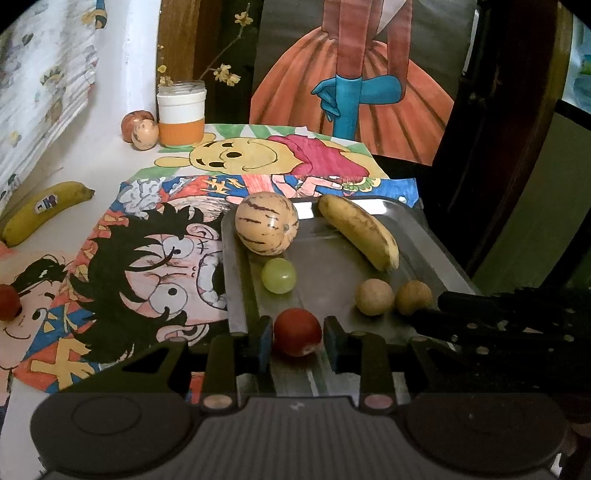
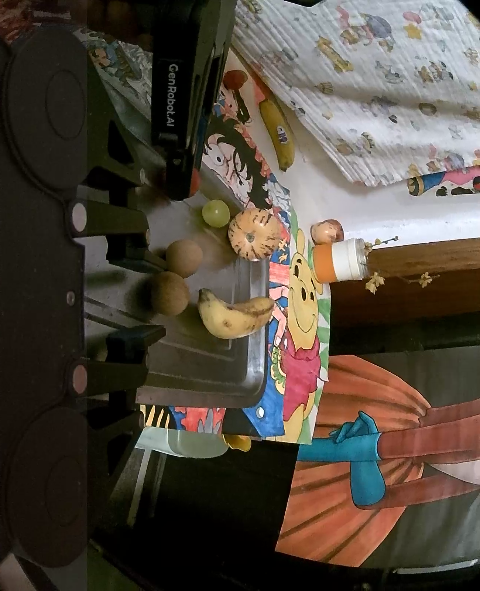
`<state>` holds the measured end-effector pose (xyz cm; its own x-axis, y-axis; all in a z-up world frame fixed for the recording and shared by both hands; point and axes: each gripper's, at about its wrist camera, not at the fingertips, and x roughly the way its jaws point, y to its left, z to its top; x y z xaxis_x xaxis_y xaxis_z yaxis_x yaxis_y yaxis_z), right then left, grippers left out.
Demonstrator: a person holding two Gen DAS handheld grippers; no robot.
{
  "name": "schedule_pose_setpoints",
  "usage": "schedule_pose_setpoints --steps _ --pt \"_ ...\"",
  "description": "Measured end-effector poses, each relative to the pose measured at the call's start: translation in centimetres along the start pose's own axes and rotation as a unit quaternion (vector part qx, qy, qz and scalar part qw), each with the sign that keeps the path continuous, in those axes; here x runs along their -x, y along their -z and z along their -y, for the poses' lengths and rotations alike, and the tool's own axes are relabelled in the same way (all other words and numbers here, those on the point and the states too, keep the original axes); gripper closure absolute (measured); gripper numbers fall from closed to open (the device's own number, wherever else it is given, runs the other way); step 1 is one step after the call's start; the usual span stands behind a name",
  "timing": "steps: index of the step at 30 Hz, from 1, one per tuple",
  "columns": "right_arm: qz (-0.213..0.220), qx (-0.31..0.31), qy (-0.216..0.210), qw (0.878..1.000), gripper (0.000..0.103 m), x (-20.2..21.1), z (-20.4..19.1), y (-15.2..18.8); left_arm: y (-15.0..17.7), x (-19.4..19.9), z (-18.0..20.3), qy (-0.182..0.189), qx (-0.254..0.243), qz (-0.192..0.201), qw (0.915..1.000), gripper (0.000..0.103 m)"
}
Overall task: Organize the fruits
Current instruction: 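Lower the red tomato into the tray and open the left tool, then withdraw both tools from the tray toward the fruits beside the banana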
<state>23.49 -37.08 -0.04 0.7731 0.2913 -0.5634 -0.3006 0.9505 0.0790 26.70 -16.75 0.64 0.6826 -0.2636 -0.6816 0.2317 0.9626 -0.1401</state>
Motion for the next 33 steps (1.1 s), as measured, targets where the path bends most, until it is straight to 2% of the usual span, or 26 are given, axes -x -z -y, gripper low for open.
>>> schedule_pose_setpoints --steps 3,5,12,15,20,23,29,33 --pt "0.006 -0.005 0.002 1.0 0.056 0.6 0.0 -0.1 -0.1 0.5 -0.1 0.002 0.006 0.003 1.0 0.061" --pt "0.013 -0.01 0.004 1.0 0.047 1.3 -0.1 -0.1 -0.2 1.0 -0.2 0.005 0.012 0.011 0.9999 0.047" --pt "0.031 -0.017 0.005 0.999 0.031 3.9 -1.0 0.1 -0.3 3.3 -1.2 -0.002 0.035 0.033 0.9988 0.036" --pt "0.039 -0.019 0.002 0.999 0.025 5.2 -1.4 0.1 -0.1 4.5 -1.7 -0.008 0.04 0.041 0.9983 0.025" --pt "0.059 -0.028 0.001 0.998 0.002 7.7 -2.4 0.1 0.5 7.1 -2.3 -0.014 0.047 0.059 0.9971 0.006" --pt "0.063 -0.026 -0.002 0.998 0.001 9.0 -3.0 0.1 1.1 8.5 -2.7 -0.016 0.053 0.064 0.9964 0.001" --pt "0.057 -0.029 0.0 0.998 0.001 11.1 -4.7 0.4 2.7 11.3 -3.4 -0.019 0.055 0.062 0.9964 0.0" --pt "0.035 -0.03 -0.002 0.999 0.001 12.0 -6.3 1.1 4.0 13.0 -3.8 -0.029 0.038 0.049 0.9977 0.0"
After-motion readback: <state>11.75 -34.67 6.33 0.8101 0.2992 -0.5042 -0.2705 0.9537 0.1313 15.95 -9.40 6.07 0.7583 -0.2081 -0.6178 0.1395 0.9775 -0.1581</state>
